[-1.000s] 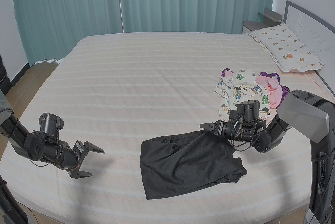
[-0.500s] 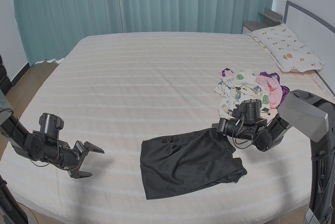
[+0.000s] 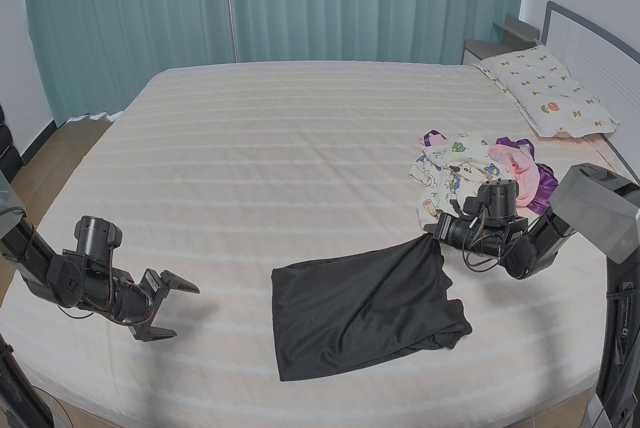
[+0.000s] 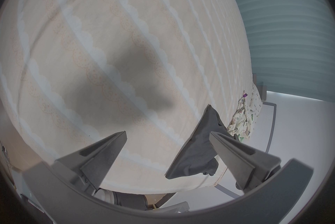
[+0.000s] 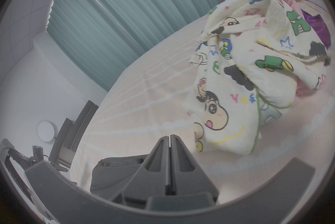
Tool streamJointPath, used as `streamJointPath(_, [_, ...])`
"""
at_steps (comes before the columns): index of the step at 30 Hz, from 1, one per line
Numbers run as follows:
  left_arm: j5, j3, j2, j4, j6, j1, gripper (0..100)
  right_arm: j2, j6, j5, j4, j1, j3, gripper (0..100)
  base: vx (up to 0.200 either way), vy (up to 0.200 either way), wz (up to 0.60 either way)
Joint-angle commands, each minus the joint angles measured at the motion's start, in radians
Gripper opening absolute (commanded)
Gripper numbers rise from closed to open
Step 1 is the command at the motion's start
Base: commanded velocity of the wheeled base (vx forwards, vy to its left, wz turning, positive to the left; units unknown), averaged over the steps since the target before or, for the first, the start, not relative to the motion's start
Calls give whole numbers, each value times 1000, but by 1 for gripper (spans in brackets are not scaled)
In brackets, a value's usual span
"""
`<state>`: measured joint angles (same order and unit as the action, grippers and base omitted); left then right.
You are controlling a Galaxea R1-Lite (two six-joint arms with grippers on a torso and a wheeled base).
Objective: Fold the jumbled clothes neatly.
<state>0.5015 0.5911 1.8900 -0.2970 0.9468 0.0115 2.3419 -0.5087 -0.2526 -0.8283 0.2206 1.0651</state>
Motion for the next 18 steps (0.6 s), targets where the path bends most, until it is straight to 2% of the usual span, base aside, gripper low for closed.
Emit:
streamJointPath(1, [-1, 0, 1, -1, 0, 1, 100, 16, -5, 1, 0, -21, -11, 0, 0, 0, 0])
streamJointPath(12, [-1, 1, 3, -1, 0, 1, 100, 30, -14, -2, -14, -29, -31, 0, 0, 0, 0])
streamJointPath(13, [-1, 1, 3, -1, 0, 1, 100, 27, -16, -2, -15, -26, -30, 100, 0, 0, 0])
streamJointPath(18, [-1, 0, 3, -1, 1, 1, 100, -84, -10, -7, 0, -35, -96, 100, 0, 0, 0])
